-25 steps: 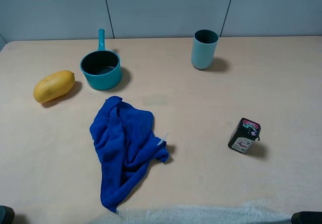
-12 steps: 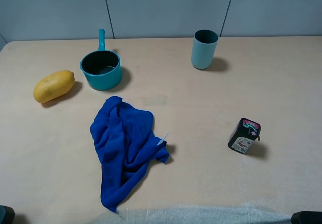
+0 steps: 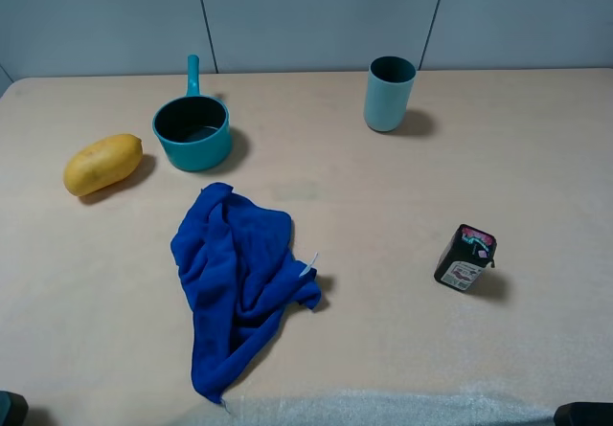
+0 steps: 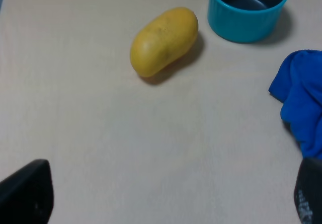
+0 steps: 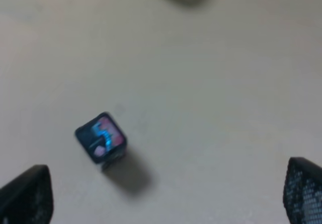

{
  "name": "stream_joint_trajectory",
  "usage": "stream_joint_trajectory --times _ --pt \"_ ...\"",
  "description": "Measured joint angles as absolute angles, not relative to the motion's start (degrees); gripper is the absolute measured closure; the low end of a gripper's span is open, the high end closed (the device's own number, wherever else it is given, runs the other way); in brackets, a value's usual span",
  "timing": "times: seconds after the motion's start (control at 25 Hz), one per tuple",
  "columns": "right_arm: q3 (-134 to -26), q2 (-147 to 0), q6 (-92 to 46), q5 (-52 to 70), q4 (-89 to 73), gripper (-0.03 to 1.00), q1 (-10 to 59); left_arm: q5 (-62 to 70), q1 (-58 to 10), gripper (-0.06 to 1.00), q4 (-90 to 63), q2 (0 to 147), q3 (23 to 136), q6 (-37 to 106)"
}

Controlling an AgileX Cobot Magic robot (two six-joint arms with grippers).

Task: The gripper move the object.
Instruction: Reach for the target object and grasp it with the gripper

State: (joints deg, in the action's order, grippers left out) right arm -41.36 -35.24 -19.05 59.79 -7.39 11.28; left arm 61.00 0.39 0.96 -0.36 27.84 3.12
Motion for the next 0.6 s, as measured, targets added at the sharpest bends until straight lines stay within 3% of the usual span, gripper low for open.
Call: stream_joint_trajectory --times 0.6 --pt "-41.4 -51.3 -26.3 59.5 -6.9 0.27 23.2 61.0 0.4 -0.02 1.0 -0.4 27.8 3.1"
